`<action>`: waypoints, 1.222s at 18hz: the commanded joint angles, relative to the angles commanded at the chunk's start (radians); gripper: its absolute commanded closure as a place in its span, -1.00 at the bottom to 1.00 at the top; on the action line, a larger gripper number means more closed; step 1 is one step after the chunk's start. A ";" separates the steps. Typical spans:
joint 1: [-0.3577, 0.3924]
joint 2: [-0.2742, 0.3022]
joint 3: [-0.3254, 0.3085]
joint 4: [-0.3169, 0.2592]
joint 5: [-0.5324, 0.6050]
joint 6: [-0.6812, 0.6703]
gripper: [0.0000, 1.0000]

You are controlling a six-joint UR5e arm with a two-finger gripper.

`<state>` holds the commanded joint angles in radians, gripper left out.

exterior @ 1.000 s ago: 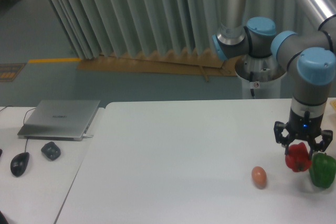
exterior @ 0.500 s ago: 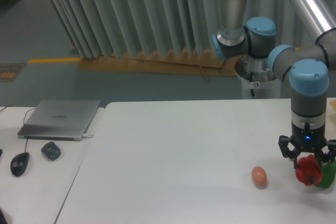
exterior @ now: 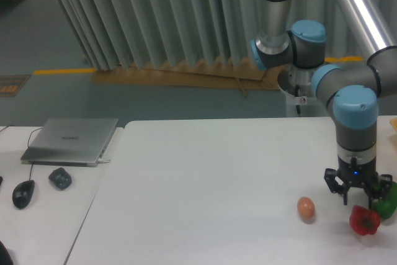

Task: Place the red pepper on the table
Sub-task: 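Open the gripper to release the red pepper onto the table, then raise the open gripper away from the red pepper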

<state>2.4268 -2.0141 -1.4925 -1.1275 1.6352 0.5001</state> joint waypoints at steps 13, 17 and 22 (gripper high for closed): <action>0.038 0.101 -0.025 -0.058 0.018 0.177 -1.00; 0.063 0.143 -0.023 -0.107 0.023 0.535 -1.00; 0.074 0.153 -0.038 -0.144 0.086 0.666 -1.00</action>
<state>2.5004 -1.8607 -1.5309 -1.2717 1.7212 1.1658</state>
